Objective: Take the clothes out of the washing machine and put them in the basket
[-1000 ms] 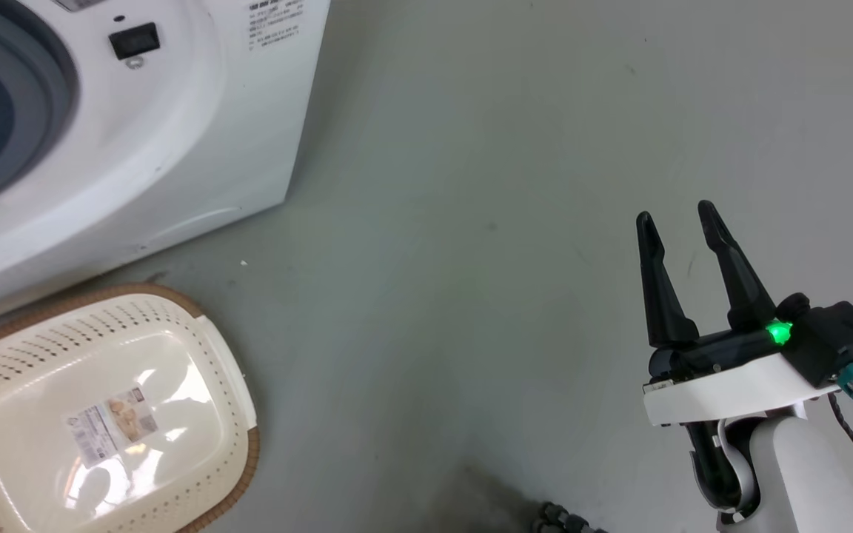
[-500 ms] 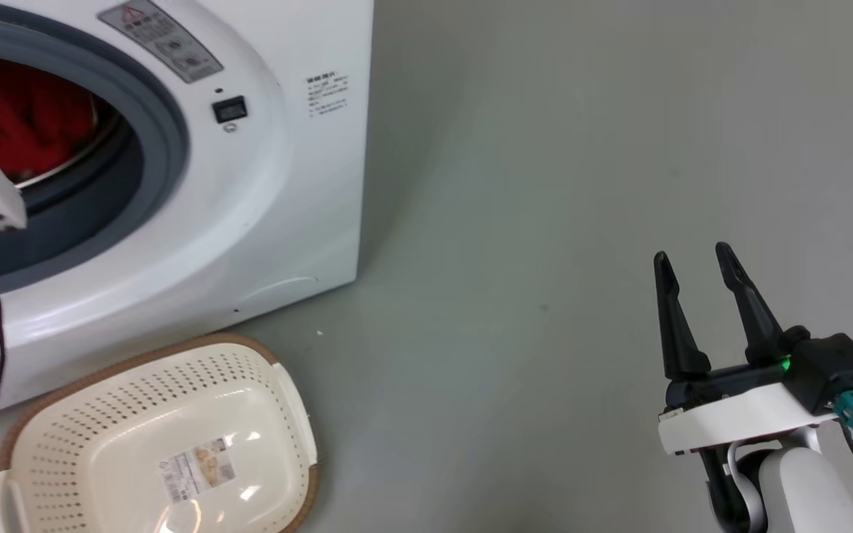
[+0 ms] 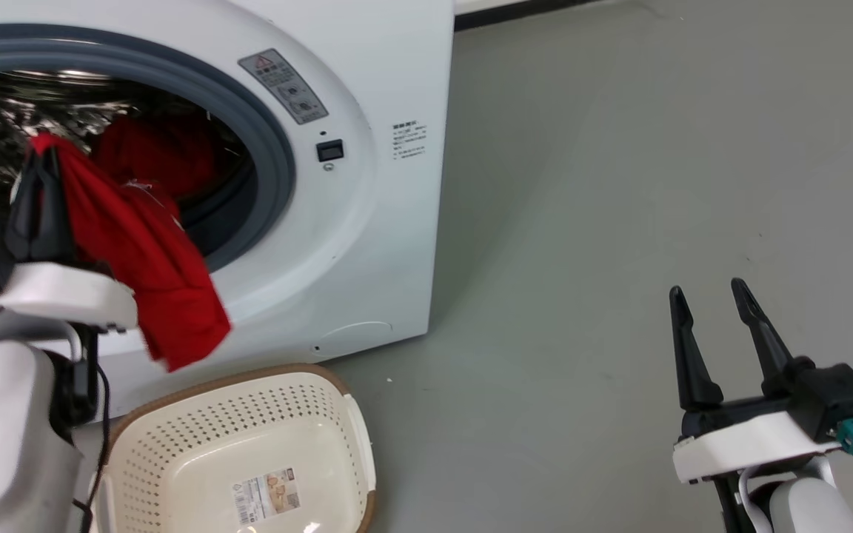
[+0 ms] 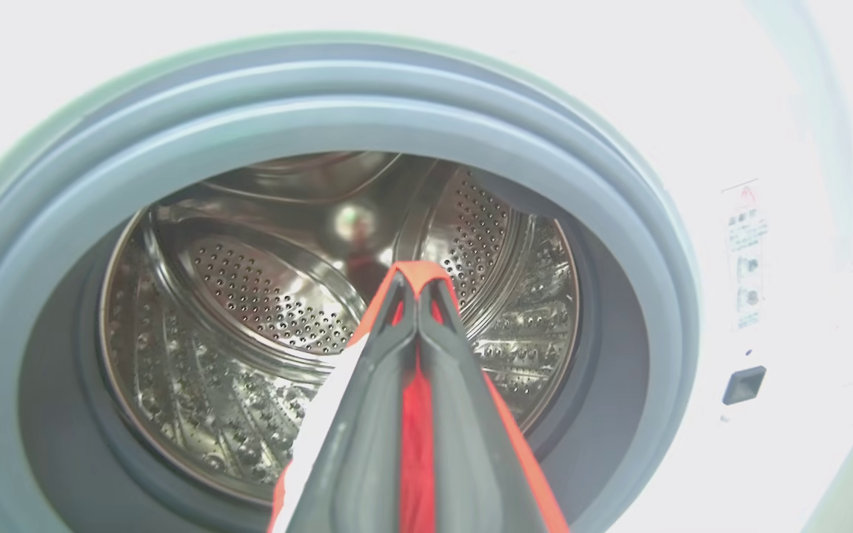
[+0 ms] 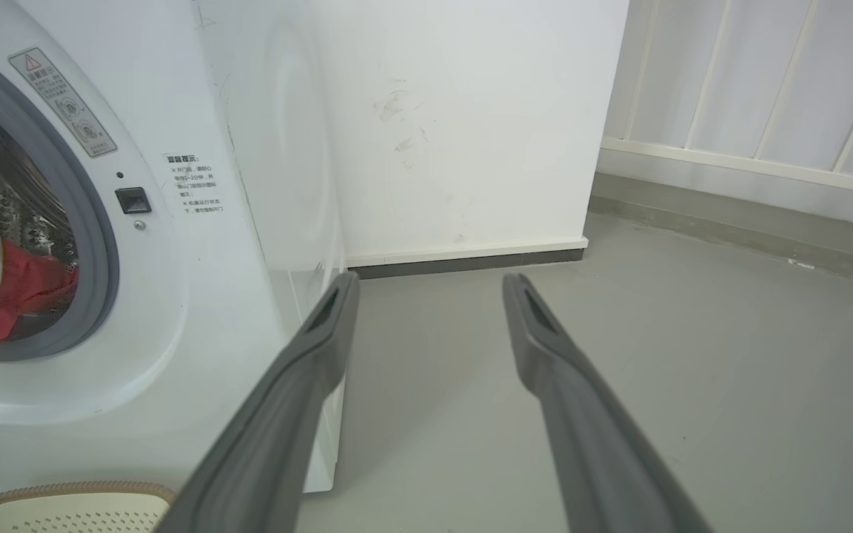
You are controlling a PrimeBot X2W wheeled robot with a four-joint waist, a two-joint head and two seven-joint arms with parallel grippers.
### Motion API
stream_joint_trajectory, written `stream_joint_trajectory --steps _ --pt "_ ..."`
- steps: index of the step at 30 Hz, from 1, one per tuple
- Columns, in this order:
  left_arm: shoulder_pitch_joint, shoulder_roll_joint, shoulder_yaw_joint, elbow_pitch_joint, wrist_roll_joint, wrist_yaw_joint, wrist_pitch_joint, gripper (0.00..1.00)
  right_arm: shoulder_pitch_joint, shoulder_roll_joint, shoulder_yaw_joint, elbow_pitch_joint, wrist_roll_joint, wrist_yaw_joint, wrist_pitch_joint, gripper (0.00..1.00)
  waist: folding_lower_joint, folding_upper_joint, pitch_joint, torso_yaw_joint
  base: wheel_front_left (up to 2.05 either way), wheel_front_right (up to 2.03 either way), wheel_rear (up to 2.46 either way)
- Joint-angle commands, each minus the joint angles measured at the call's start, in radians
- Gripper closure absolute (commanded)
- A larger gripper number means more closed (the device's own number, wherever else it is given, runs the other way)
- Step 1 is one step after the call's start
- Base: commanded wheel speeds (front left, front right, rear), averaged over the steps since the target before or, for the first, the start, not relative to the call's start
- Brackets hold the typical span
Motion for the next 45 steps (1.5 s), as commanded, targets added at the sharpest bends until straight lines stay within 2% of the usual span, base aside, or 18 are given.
stream_joint_trajectory --steps 1,7,11,18,25,32,38,45 --pt "0.049 -0.014 0.005 -0.041 0.005 0.012 -0.003 1.0 0.022 0.0 -0.007 0.001 -0.006 0.0 -0.002 0.0 0.0003 0.0 -0.032 0.032 0.0 0.0 0.0" --pt "0.21 -0.069 -0.016 -0.167 0.007 0.042 -0.003 1.0 0.05 0.0 -0.038 -0.002 -0.031 0.0 0.004 0.0 0.0003 0.0 -0.075 0.091 0.0 0.0 0.0" --pt "0.307 -0.102 -0.034 -0.201 -0.006 0.064 0.005 1.0 0.071 0.0 -0.046 -0.017 -0.049 0.0 0.021 0.0 0.0003 0.0 -0.104 0.131 0.0 0.0 0.0" --pt "0.414 -0.165 -0.07 -0.166 -0.029 0.084 0.005 1.0 0.072 0.0 -0.053 -0.061 -0.057 0.0 0.049 0.0 0.0003 0.0 -0.091 0.18 0.0 0.0 0.0" --pt "0.434 -0.223 -0.085 -0.057 -0.047 0.055 -0.001 1.0 0.05 0.0 -0.043 -0.094 -0.057 0.0 0.06 0.0 0.0003 0.0 -0.031 0.179 0.0 0.0 0.0" --pt "0.374 -0.283 -0.08 0.088 -0.024 0.008 -0.003 1.0 0.013 0.0 -0.036 -0.117 -0.048 0.0 0.061 0.0 0.0003 0.0 0.095 0.144 0.0 0.0 0.0" --pt "0.269 -0.289 -0.029 0.178 0.011 -0.031 -0.004 1.0 -0.031 0.0 -0.035 -0.146 -0.04 0.0 0.05 0.0 0.0003 0.0 0.227 0.115 0.0 0.0 0.0" --pt "0.121 -0.265 0.02 0.332 0.058 -0.076 -0.003 1.0 -0.086 0.001 -0.008 -0.148 -0.028 0.0 0.033 0.0 0.0003 0.0 0.353 0.066 0.0 0.0 0.0"
